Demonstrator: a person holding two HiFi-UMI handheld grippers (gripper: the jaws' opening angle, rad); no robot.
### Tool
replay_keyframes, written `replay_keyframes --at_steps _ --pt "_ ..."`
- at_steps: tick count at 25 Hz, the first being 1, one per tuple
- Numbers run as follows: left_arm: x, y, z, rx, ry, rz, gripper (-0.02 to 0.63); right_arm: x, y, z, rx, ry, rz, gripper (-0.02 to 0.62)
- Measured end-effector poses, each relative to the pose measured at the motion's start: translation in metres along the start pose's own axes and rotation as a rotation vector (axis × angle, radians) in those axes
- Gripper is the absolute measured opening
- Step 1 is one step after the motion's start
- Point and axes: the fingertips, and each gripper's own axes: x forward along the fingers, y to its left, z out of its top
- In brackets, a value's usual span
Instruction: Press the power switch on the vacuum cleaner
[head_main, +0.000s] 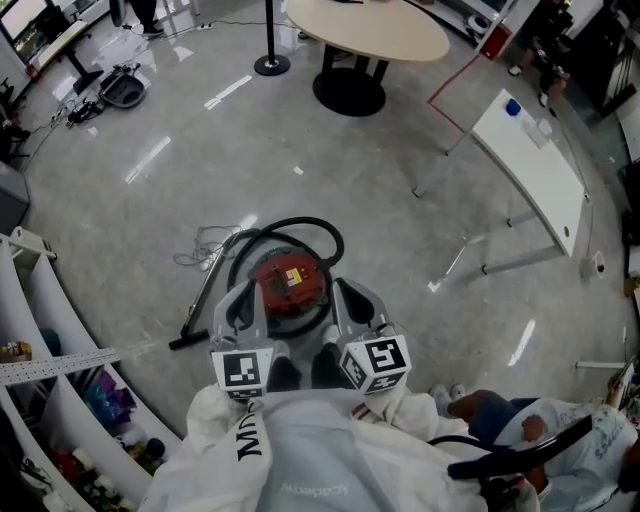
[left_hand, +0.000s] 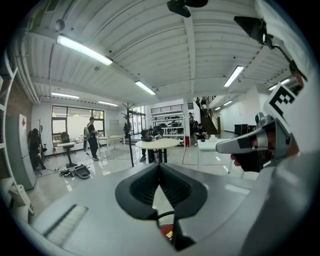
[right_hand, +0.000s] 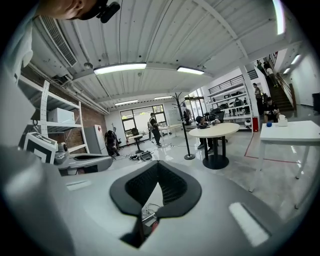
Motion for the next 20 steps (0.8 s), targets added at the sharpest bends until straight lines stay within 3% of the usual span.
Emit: replay_keyframes --at_steps 12,20 --pt "0.003 -0.005 -0.012 -0.025 0.047 0.109 0.000 0.021 -0.016 -0.009 -0.016 0.071 0.113 0.000" --pt "0.011 0.007 -0.036 -0.059 0.077 0.143 0.000 0.040 -0.025 -0.032 -0.026 0.134 0.115 0.000"
